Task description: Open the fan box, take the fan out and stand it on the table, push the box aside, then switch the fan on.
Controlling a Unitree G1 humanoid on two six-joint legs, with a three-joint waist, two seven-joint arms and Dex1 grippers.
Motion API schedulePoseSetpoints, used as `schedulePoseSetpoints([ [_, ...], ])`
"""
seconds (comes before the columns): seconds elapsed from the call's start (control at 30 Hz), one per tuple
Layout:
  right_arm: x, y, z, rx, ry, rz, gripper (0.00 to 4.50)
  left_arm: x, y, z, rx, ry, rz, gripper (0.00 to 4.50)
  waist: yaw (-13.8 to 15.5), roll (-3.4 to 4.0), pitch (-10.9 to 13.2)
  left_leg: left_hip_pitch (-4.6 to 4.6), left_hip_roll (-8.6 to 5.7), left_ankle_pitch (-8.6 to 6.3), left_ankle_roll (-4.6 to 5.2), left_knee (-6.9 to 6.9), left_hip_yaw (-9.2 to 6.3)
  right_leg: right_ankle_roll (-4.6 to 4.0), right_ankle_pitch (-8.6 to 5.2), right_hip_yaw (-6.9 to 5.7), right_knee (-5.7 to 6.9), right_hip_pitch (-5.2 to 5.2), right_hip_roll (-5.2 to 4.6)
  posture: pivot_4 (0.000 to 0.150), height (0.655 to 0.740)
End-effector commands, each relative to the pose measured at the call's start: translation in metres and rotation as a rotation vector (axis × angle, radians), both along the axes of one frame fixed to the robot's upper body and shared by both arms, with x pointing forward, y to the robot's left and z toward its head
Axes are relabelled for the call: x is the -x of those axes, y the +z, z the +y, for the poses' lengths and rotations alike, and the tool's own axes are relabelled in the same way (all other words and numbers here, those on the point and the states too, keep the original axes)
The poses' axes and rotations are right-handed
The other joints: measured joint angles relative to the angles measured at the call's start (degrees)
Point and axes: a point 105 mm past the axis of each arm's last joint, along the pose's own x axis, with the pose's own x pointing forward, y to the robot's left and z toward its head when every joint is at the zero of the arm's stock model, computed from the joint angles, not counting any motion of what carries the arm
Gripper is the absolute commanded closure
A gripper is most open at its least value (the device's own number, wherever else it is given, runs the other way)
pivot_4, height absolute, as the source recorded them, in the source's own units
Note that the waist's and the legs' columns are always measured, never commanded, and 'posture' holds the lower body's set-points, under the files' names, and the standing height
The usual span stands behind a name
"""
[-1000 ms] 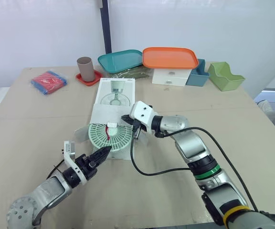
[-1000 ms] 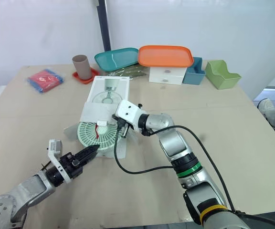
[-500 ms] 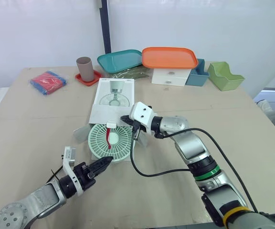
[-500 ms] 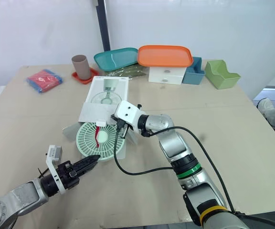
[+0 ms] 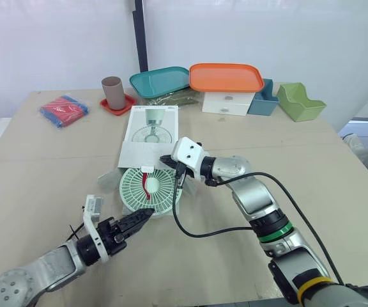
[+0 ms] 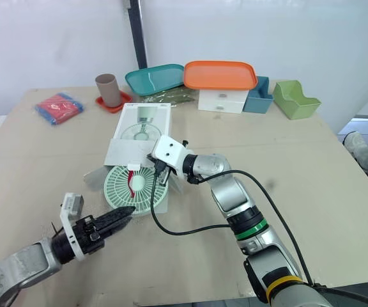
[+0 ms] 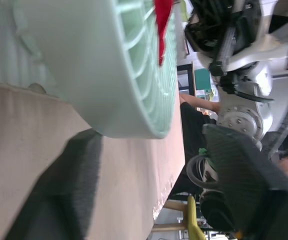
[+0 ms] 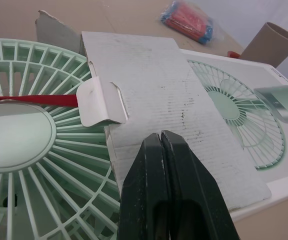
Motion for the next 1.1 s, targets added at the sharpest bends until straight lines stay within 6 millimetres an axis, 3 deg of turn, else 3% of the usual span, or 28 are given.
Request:
schedulePoseSetpoints([
  [0.03, 0.002, -0.006, 0.004, 0.013, 0.015, 0.020, 4.50, -0.001, 0.015, 0.015, 0.020, 0.019, -0.051, 0.07, -0.01, 0.00, 0.00, 0.00, 0.01, -0.04, 0.07, 0.00, -0.01, 0.00, 0.00, -0.01, 0.00, 0.00, 0.00, 0.150, 0.7400],
  [0.2, 0.002, -0.006, 0.007, 0.007, 0.021, 0.024, 4.50, -0.011, 0.012, 0.042, 0.002, 0.139, -0.039, 0.07, -0.04, 0.05, 0.03, 0.00, 0.02, -0.11, 0.19, -0.01, -0.01, -0.01, -0.01, -0.01, 0.00, 0.00, 0.01, 0.150, 0.7400],
  [0.43, 0.002, -0.007, 0.008, 0.007, 0.027, 0.024, 4.50, -0.011, 0.003, 0.044, 0.006, 0.183, -0.004, 0.07, -0.10, 0.05, 0.03, 0.01, 0.02, -0.12, 0.20, -0.01, 0.00, -0.02, -0.02, -0.01, 0.00, -0.01, 0.01, 0.150, 0.7400],
  [0.67, 0.002, -0.007, 0.009, 0.012, 0.033, 0.024, 4.50, -0.029, 0.006, 0.063, 0.030, 0.314, -0.021, 0.07, -0.07, 0.04, 0.03, 0.05, 0.07, -0.11, 0.19, -0.03, 0.02, -0.04, -0.03, -0.01, 0.00, 0.01, 0.03, 0.150, 0.7400],
  [1.1, 0.003, -0.006, 0.009, 0.014, 0.035, 0.019, 4.50, -0.046, 0.001, 0.046, 0.012, 0.194, -0.018, 0.07, -0.13, 0.05, 0.03, 0.06, 0.07, -0.11, 0.19, -0.03, 0.01, -0.04, -0.02, -0.01, 0.00, 0.00, 0.05, 0.150, 0.7400],
])
